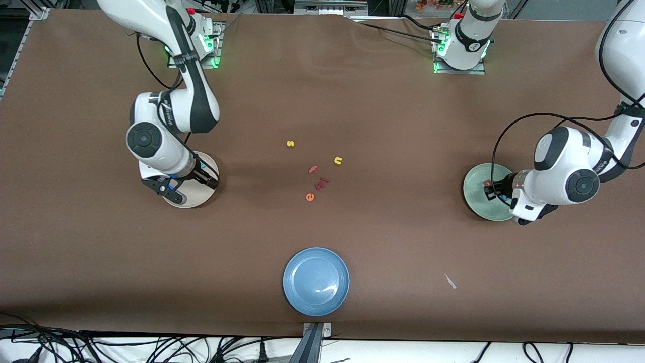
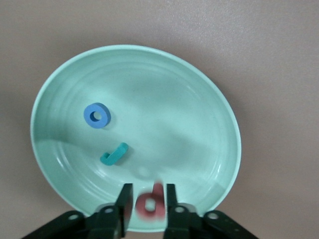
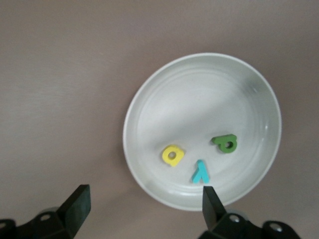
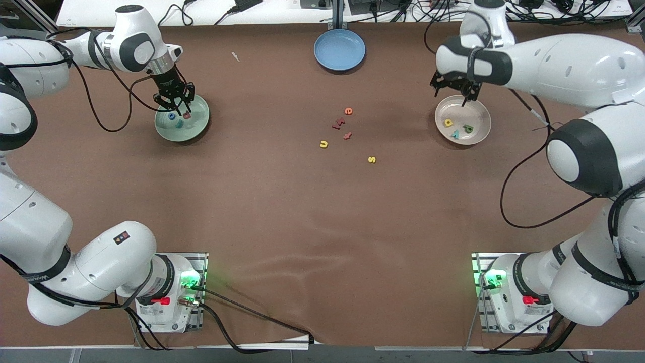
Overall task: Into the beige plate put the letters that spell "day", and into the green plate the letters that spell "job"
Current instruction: 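Drop the yellow letter on the white plate while the left gripper drops the d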
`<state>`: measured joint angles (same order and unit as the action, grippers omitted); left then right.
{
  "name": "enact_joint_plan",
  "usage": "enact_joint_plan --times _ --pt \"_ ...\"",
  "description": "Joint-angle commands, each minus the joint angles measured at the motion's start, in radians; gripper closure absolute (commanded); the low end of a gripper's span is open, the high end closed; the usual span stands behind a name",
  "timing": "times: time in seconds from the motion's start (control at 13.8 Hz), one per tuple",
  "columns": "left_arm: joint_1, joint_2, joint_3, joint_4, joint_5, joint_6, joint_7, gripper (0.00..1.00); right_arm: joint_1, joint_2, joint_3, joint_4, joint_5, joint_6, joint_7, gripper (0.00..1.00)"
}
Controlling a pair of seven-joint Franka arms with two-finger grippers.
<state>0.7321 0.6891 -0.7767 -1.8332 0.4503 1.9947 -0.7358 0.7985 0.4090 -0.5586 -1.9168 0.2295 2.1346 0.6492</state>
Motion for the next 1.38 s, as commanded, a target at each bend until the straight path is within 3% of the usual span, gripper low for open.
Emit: enact_joint_plan --times 0.0,0.29,0.44,0.65,0.8,0.87,1.02,1.16,1.31 --pt "0.003 -0.011 -0.010 0.029 0.030 0.000 0.013 0.00 -0.009 -0.009 -0.035 0.184 0.004 -0.250 -0.022 0.00" --pt "-0.002 -0.072 -0.056 0.153 0.028 -0.037 0.021 0.00 -0.009 -0.013 -0.128 0.372 0.007 -0.545 -0.228 0.00" --pt "-0.003 -0.111 -0.090 0.233 0.022 -0.126 0.056 0.00 -0.009 -0.031 -0.170 0.395 0.005 -0.603 -0.346 0.00" --pt "-0.008 -0.118 -0.174 0.353 0.021 -0.307 0.137 0.00 -0.076 -0.082 -0.166 0.392 0.001 -0.644 -0.482 0.00" --pt "-0.008 -0.121 -0.217 0.399 0.012 -0.355 0.128 0.00 -0.197 -0.087 -0.054 0.388 -0.002 -0.644 -0.551 0.00" --pt "-0.010 -0.122 -0.226 0.435 0.008 -0.359 0.127 0.00 -0.272 -0.088 0.032 0.387 -0.015 -0.636 -0.553 0.00" --pt "-0.003 -0.122 -0.227 0.448 -0.051 -0.363 0.109 0.00 -0.413 -0.113 0.231 0.380 -0.135 -0.596 -0.545 0.00" --pt "-0.003 -0.131 -0.231 0.453 -0.061 -0.363 0.096 0.00 -0.589 -0.174 0.436 0.316 -0.208 -0.506 -0.537 0.00" --pt "-0.011 -0.148 -0.231 0.451 -0.059 -0.363 0.096 0.00 -0.740 -0.286 0.572 0.198 -0.211 -0.351 -0.542 0.00"
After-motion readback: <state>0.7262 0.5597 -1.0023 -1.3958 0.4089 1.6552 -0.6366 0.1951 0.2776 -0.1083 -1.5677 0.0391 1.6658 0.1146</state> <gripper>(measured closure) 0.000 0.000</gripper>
